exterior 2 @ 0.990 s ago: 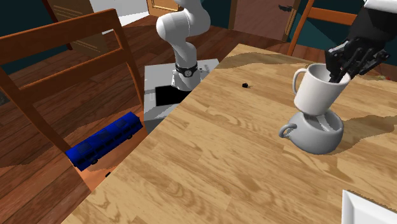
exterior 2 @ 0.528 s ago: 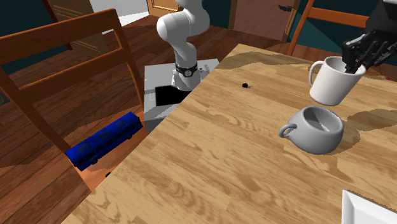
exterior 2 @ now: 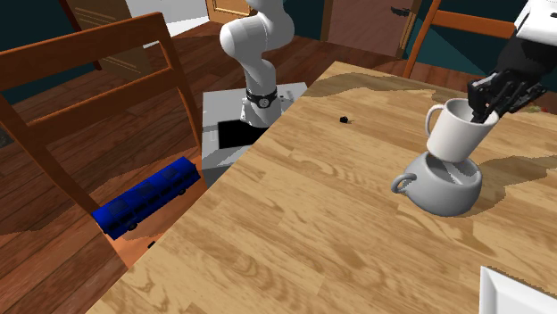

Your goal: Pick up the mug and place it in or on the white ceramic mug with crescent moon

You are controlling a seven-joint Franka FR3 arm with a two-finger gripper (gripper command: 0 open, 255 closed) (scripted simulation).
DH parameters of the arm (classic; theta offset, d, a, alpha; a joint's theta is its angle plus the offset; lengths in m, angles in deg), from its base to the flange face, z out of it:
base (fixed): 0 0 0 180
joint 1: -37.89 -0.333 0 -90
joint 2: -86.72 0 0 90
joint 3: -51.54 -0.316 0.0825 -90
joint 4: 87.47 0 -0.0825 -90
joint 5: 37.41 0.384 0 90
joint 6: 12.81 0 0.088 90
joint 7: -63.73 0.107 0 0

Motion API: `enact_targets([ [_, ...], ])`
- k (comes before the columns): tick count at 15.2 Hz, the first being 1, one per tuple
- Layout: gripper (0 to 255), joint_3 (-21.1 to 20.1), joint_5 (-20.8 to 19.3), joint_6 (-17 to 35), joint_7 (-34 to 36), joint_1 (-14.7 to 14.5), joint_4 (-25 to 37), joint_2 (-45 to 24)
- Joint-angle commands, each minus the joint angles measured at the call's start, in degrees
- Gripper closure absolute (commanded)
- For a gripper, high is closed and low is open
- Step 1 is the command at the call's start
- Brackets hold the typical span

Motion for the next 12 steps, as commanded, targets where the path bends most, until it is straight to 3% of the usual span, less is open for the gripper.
enact_targets([
  [1, 255, 0.06, -0.06, 1.58, 0.07, 0.14, -1.51, -0.02],
  [7, 255, 0.22, -0.40, 5.87, 0.56, 0.28, -5.31, -0.57],
  [12, 255, 0.21, -0.40, 5.87, 0.56, 0.28, -5.31, -0.57],
])
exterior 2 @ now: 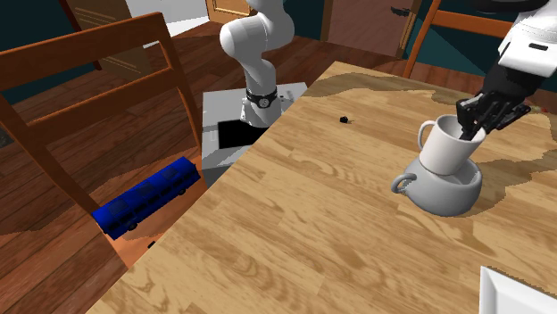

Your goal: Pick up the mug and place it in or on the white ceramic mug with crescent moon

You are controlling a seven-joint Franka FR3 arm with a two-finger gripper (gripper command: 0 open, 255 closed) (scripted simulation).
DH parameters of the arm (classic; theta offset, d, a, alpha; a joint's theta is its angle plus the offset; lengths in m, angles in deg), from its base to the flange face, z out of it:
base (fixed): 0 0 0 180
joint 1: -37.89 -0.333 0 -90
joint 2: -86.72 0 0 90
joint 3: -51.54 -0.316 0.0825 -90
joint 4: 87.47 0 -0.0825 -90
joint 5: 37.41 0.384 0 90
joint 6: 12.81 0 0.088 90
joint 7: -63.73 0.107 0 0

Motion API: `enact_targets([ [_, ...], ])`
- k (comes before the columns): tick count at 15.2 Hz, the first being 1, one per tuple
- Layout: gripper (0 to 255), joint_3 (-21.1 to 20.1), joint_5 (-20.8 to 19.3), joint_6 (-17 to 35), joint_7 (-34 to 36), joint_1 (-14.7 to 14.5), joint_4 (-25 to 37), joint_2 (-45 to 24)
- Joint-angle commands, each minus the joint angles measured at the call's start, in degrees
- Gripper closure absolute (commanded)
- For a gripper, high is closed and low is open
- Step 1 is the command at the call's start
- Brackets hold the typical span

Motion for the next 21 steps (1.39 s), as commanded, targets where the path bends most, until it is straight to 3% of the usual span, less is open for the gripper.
enact_targets([
  [1, 255, -0.01, 0.02, 0.04, 0.01, -0.01, -0.13, -0.13],
  [3, 255, -0.01, 0.02, 0.04, 0.01, -0.01, -0.13, -0.13],
  [4, 0, 0.00, 0.03, 0.11, -0.01, 0.02, -0.26, -0.07],
  [9, 0, -0.01, 0.02, 0.04, 0.01, -0.01, -0.13, -0.13],
  [13, 0, -0.33, 0.44, -6.94, -0.41, -0.52, 6.25, 0.52],
  [21, 0, -0.33, 0.44, -6.94, -0.42, -0.52, 6.25, 0.52],
])
